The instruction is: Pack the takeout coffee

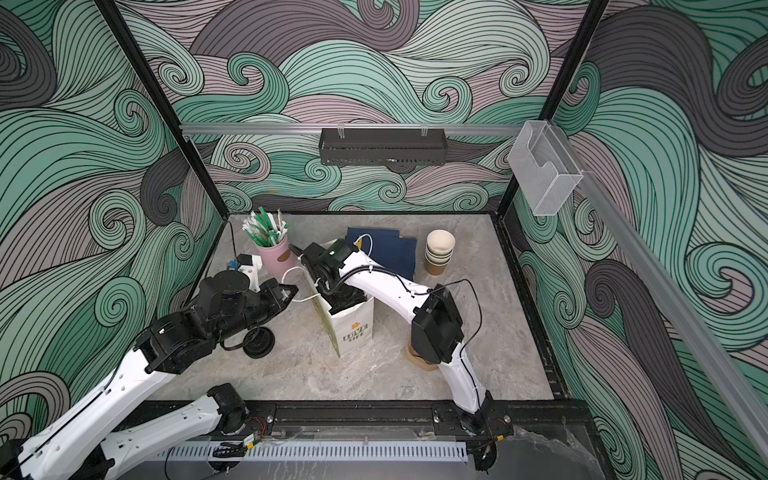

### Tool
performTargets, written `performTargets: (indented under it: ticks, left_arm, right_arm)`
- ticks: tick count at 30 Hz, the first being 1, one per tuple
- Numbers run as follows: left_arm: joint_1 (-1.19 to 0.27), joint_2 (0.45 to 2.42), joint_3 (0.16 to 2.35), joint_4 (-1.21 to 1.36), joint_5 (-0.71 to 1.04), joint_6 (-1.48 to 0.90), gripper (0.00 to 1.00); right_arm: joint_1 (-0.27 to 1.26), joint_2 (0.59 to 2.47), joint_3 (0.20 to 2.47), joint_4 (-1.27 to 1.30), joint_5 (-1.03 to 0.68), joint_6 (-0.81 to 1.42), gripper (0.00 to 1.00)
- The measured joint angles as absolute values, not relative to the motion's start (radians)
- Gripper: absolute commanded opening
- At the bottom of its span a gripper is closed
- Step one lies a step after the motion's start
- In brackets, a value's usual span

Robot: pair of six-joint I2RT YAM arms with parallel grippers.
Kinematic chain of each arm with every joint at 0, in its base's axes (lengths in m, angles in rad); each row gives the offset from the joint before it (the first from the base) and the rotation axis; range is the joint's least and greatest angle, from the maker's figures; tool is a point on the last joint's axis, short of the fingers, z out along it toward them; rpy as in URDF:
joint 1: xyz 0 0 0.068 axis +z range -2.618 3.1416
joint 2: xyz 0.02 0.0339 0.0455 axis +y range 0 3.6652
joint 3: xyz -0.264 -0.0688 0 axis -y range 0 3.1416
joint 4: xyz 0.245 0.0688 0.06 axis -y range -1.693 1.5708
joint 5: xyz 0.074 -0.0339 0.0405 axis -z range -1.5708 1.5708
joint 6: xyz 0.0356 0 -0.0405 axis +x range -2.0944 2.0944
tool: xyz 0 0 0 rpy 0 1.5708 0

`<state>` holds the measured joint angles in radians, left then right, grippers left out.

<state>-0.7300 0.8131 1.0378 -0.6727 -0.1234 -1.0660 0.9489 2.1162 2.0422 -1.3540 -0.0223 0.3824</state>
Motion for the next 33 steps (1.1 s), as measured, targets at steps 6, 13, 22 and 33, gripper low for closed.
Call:
performTargets:
  ticks: [6,13,22,33]
  left_arm:
    - [-0.73,0.813,1.038,-0.673,-0.123,-1.066,0.0]
    - [-0.73,0.814,1.038,-0.673,-0.123,-1.066,0.0]
    - [-0.73,0.814,1.038,-0.673,-0.123,-1.066,0.0]
    - [-0.73,0.815,1.038,-0.673,-0.123,-1.066,0.0]
  right_arm:
    - [0.949,2.114,2.024,-1.335,-0.022,0.382,0.51]
    - [0.949,2.113,2.016,-1.325,-0.022,0.382,0.51]
    - [0.949,2.114,1.993,-1.3,-0.022,0.382,0.5]
    - [0.949,2.099,1.954,-1.263,-0.022,0.382,0.5]
